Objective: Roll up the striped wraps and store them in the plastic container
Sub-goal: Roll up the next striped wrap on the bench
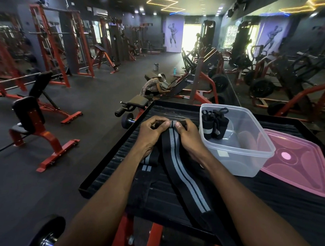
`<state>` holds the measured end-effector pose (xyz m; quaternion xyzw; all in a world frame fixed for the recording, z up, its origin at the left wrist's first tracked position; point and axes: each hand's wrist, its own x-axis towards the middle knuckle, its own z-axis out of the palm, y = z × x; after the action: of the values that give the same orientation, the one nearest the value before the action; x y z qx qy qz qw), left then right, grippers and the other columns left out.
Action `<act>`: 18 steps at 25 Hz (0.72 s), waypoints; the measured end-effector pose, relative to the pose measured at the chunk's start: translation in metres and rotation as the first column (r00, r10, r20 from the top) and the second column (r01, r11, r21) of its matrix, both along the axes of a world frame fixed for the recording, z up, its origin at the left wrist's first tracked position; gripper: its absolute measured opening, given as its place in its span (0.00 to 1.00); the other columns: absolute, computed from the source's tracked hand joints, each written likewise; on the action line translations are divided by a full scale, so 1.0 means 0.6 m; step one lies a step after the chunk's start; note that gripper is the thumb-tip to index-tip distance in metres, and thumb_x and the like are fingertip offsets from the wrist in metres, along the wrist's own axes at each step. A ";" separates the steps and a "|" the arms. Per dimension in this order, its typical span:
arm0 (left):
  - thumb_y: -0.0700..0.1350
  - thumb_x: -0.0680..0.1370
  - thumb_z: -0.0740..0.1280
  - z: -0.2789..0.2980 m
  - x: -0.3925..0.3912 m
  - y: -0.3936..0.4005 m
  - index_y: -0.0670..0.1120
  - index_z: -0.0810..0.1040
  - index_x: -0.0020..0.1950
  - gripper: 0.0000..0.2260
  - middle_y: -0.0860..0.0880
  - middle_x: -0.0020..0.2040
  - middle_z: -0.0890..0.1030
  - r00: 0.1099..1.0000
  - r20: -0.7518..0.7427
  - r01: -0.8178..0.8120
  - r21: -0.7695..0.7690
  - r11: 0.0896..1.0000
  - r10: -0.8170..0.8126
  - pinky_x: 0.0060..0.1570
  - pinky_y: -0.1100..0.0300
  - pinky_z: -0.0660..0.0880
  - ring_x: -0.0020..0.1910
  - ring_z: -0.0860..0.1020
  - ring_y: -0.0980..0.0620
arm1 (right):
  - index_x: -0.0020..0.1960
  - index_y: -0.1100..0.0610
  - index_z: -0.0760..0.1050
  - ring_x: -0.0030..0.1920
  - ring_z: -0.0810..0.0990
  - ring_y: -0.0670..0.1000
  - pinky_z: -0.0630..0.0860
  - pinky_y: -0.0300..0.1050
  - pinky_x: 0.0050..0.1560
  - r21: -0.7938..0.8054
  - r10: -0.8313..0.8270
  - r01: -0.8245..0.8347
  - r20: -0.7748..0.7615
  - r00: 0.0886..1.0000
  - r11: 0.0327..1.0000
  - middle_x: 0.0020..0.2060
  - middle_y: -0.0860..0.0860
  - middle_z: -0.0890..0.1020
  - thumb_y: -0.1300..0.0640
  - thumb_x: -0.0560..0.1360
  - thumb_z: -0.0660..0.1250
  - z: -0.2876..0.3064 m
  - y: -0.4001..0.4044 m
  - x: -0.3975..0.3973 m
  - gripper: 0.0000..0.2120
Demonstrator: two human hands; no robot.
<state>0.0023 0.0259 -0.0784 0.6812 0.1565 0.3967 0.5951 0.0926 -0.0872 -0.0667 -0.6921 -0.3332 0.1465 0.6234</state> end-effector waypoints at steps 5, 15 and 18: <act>0.47 0.76 0.74 0.000 0.002 0.001 0.46 0.85 0.45 0.05 0.46 0.46 0.86 0.999 -0.041 0.007 -0.102 0.995 -0.011 0.58 0.51 0.78 0.49 0.82 0.51 | 0.52 0.59 0.75 0.51 0.82 0.56 0.78 0.59 0.58 0.062 0.017 -0.012 -0.072 0.997 0.998 0.50 0.58 0.83 0.57 0.80 0.63 -0.005 0.007 -0.001 0.05; 0.41 0.76 0.73 0.004 0.004 0.002 0.47 0.85 0.44 0.02 0.49 0.45 0.85 0.999 0.034 0.024 -0.172 0.985 -0.019 0.58 0.51 0.77 0.49 0.81 0.51 | 0.63 0.51 0.66 0.57 0.80 0.52 0.79 0.56 0.52 -0.130 0.164 -0.188 -0.176 0.971 0.974 0.60 0.52 0.79 0.46 0.83 0.57 0.022 -0.010 -0.010 0.12; 0.42 0.76 0.73 0.005 0.004 0.002 0.45 0.84 0.44 0.02 0.50 0.44 0.85 1.000 0.015 0.015 -0.157 0.988 -0.013 0.55 0.55 0.78 0.47 0.81 0.54 | 0.67 0.55 0.61 0.59 0.81 0.55 0.81 0.60 0.52 -0.032 0.218 -0.248 -0.378 0.900 0.968 0.63 0.56 0.77 0.52 0.84 0.58 0.026 -0.013 -0.018 0.14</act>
<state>0.0048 0.0271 -0.0753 0.6306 0.1785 0.3836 0.6506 0.0817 -0.0947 -0.0513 -0.6310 -0.2838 0.3613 0.6251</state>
